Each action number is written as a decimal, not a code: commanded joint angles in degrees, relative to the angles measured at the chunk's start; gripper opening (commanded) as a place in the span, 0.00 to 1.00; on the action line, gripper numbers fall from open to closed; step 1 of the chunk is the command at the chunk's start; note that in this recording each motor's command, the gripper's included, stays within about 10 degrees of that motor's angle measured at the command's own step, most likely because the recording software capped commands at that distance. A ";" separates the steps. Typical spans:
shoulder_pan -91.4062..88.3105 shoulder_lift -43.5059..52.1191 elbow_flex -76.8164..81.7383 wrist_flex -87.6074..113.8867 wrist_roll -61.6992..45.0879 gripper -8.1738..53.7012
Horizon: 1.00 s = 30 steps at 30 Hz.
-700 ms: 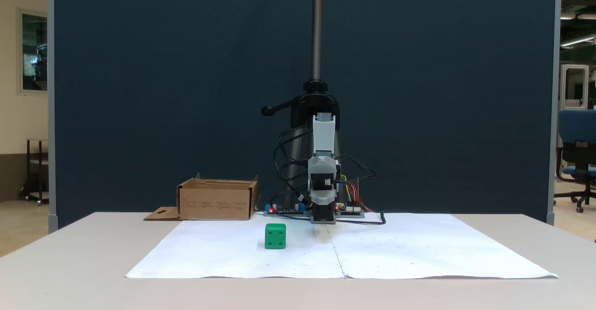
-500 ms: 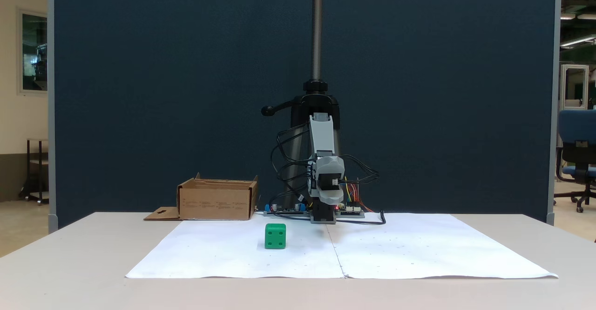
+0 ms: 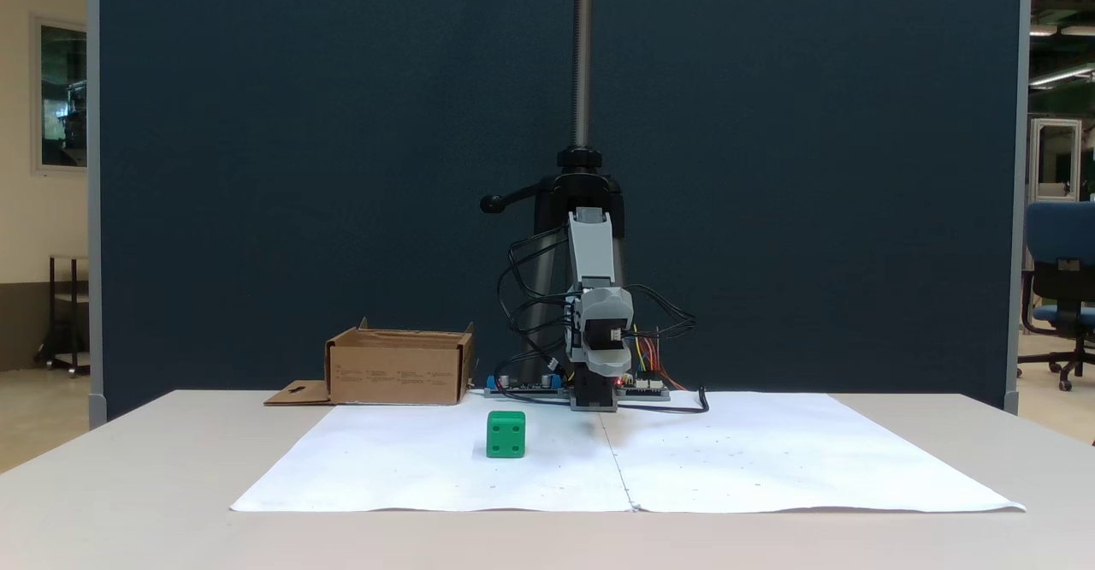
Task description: Grasp a green dice and put it in the bin.
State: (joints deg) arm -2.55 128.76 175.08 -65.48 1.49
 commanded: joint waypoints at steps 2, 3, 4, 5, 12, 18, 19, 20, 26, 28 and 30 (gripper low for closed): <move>-0.53 5.98 4.22 -4.31 -3.16 0.83; -0.62 5.98 4.22 -4.31 -3.25 0.83; -0.62 5.98 4.22 -4.31 -3.16 0.83; -0.62 6.06 4.22 -4.31 -3.16 0.83; -0.26 6.06 4.22 -4.31 -3.16 0.83; -0.18 6.06 4.22 -4.57 -3.16 0.83; -0.18 6.15 4.22 -4.66 -3.25 0.83; -0.26 6.15 4.22 -4.83 -3.43 0.83; -0.44 6.24 4.31 -5.10 -3.69 0.83; -0.35 6.33 4.31 -5.10 -3.69 0.83; -0.35 6.59 4.31 -5.19 -3.69 0.83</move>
State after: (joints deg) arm -2.02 129.11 175.08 -65.57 1.14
